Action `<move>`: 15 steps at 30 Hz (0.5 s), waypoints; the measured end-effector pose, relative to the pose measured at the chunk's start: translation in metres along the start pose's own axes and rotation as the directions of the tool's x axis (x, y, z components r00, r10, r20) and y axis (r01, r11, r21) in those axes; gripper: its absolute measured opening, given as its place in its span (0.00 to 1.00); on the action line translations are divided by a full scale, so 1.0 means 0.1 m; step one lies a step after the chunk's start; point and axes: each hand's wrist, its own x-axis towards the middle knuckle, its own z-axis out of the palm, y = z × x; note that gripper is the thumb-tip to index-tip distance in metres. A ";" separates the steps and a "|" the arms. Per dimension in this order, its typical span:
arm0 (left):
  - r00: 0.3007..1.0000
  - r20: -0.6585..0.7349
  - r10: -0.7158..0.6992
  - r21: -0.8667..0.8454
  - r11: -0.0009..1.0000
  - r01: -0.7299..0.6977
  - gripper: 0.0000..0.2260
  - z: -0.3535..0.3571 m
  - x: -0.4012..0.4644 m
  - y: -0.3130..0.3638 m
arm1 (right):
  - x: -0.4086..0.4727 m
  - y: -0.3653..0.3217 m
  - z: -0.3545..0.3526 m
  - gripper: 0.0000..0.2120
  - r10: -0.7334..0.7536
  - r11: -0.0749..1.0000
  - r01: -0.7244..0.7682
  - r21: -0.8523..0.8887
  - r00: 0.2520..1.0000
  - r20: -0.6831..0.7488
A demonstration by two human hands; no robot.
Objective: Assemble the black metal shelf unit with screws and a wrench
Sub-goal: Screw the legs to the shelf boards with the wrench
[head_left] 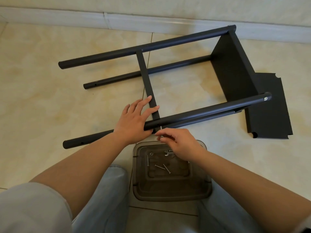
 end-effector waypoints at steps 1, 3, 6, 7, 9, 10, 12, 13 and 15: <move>1.000 -0.008 0.004 -0.003 1.000 -0.004 0.35 0.01 0.00 0.00 | 0.01 0.01 0.02 0.14 -0.029 0.999 0.029 -0.045 1.000 -0.003; 1.000 -0.019 0.009 -0.006 1.000 -0.009 0.35 0.02 0.00 -0.01 | 0.02 0.02 0.05 0.13 -0.070 0.992 0.068 -0.104 0.997 -0.013; 1.000 -0.021 0.012 -0.013 1.000 -0.012 0.35 0.00 -0.01 -0.01 | 0.02 0.02 0.05 0.12 -0.106 0.986 0.102 -0.129 0.994 -0.028; 1.000 -0.022 0.011 -0.014 1.000 -0.011 0.35 0.00 -0.01 -0.01 | 0.03 0.02 0.05 0.12 -0.111 0.986 0.106 -0.126 0.993 -0.033; 1.000 -0.022 0.011 -0.020 1.000 -0.012 0.34 0.00 -0.01 -0.01 | 0.05 0.02 0.04 0.12 -0.117 0.986 0.111 -0.121 0.992 -0.042; 1.000 -0.022 0.012 -0.024 1.000 -0.013 0.34 0.00 -0.01 -0.01 | 0.06 0.01 0.03 0.12 -0.117 0.987 0.111 -0.114 0.992 -0.047; 1.000 -0.022 0.013 -0.027 1.000 -0.013 0.34 -0.01 -0.01 0.00 | 0.08 -0.01 0.03 0.12 -0.125 0.988 0.118 -0.103 0.990 -0.062; 1.000 -0.019 0.011 -0.028 1.000 -0.012 0.34 -0.01 -0.01 0.00 | 0.10 -0.02 0.02 0.12 -0.119 0.989 0.111 -0.102 0.990 -0.074; 1.000 -0.002 0.005 -0.025 1.000 -0.005 0.34 -0.02 -0.01 0.01 | 0.15 -0.06 0.03 0.11 -0.073 0.996 0.065 -0.066 0.989 -0.127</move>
